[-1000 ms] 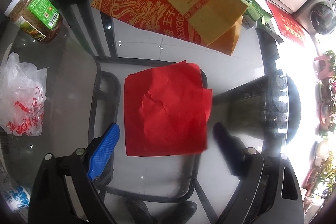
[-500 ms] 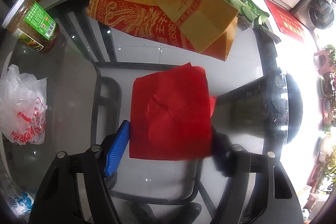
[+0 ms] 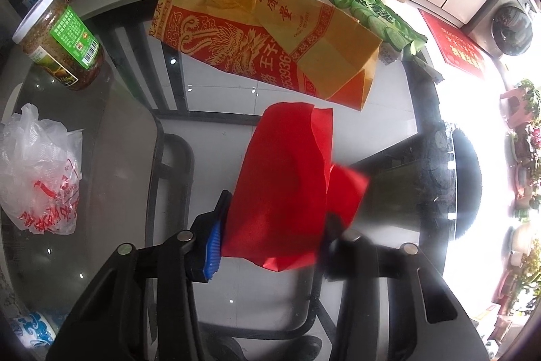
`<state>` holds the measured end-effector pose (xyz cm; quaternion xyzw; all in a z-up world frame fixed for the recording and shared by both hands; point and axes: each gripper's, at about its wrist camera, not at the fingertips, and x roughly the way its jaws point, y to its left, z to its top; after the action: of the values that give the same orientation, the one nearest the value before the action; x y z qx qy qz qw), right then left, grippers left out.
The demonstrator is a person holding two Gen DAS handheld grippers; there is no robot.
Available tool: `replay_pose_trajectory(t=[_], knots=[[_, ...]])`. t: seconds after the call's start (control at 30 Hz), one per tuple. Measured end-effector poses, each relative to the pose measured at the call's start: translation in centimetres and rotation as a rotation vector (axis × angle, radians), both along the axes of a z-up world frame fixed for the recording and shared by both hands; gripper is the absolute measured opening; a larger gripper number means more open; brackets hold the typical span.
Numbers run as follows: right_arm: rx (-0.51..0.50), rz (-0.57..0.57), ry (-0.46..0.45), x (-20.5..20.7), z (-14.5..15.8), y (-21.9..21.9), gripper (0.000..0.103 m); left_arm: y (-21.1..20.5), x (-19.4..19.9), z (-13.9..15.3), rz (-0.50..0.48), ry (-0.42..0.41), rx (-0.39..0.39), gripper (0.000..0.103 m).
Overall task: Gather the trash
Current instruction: 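Close the left gripper on the red paper, then lift the red paper off the table with the left gripper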
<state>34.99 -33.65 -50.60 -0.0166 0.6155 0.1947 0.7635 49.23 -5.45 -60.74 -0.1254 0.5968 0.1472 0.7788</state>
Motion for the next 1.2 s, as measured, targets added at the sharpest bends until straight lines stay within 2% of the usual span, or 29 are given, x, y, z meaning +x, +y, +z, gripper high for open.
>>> replay_pose_trajectory(t=[0.1,0.43,0.9,1.2], knots=[[-0.003,0.001,0.003,0.0,-0.1,0.1,0.081,0.0,-0.1,0.3,-0.001,-0.005,0.031,0.043],[-0.003,0.000,0.002,-0.1,-0.3,0.3,0.081,0.5,-0.1,1.2,-0.001,-0.032,0.049,0.043],[-0.001,-0.001,-0.002,-0.3,-0.3,0.6,0.081,1.9,-1.0,1.5,0.049,-0.048,0.008,0.043],[0.004,0.000,0.000,-0.5,-0.4,0.7,0.081,2.2,-1.0,2.2,0.045,-0.052,0.024,0.043]])
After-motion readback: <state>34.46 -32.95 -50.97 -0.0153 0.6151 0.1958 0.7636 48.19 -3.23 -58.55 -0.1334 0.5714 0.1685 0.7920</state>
